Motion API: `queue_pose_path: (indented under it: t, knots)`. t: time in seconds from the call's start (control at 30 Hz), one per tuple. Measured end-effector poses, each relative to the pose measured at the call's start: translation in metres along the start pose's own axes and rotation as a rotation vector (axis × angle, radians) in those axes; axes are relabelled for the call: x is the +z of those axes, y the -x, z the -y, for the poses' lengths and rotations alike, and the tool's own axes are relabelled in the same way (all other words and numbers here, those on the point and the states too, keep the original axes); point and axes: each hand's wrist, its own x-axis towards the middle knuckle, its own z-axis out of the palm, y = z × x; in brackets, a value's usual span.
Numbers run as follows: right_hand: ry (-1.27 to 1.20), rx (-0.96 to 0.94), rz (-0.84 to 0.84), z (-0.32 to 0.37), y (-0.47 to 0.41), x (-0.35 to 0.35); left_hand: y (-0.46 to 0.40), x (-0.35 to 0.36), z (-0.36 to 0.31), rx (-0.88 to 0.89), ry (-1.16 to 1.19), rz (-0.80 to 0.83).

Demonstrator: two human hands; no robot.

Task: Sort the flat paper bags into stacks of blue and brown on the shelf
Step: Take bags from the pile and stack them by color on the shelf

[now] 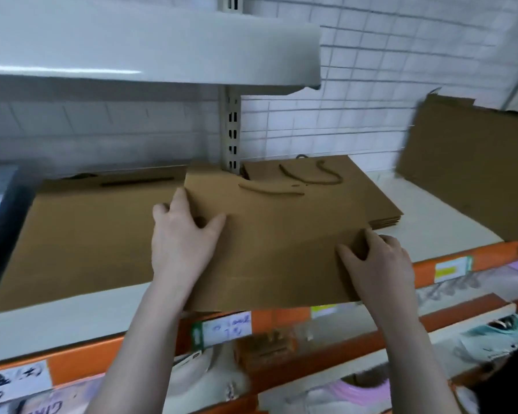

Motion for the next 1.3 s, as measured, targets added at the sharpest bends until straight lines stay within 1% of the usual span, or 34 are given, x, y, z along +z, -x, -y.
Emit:
queue_pose_path:
  t: [0.13, 0.27, 0.37, 0.53, 0.7, 0.83, 1.0, 1.13, 1.3]
  knots:
    - [0.019, 0.041, 0.013, -0.017, -0.043, -0.007, -0.017, 0.032, -0.028, 0.017, -0.013, 0.037]
    - [0.022, 0.014, 0.015, -0.035, -0.086, -0.007, -0.028, 0.063, -0.045, 0.002, -0.057, 0.041]
    - [0.01, -0.036, 0.003, -0.052, -0.12, -0.002, -0.033, 0.091, -0.054, -0.005, -0.079, 0.015]
    - [-0.041, -0.115, 0.107, -0.077, -0.176, 0.004, -0.039, 0.133, -0.077, -0.073, -0.154, -0.083]
    - [-0.09, -0.193, 0.148, -0.091, -0.214, 0.006, -0.047, 0.162, -0.094, -0.129, -0.212, -0.124]
    - [-0.099, -0.247, 0.19, -0.095, -0.232, 0.012, -0.049, 0.176, -0.097, -0.169, -0.221, -0.157]
    - [-0.109, -0.268, 0.258, -0.093, -0.242, 0.022, -0.057, 0.184, -0.09, -0.195, -0.282, -0.173]
    - [-0.079, -0.275, 0.308, -0.091, -0.242, 0.028, -0.067, 0.186, -0.088, -0.193, -0.325, -0.153]
    - [-0.041, -0.277, 0.331, -0.092, -0.24, 0.03, -0.075, 0.193, -0.08, -0.224, -0.385, -0.112]
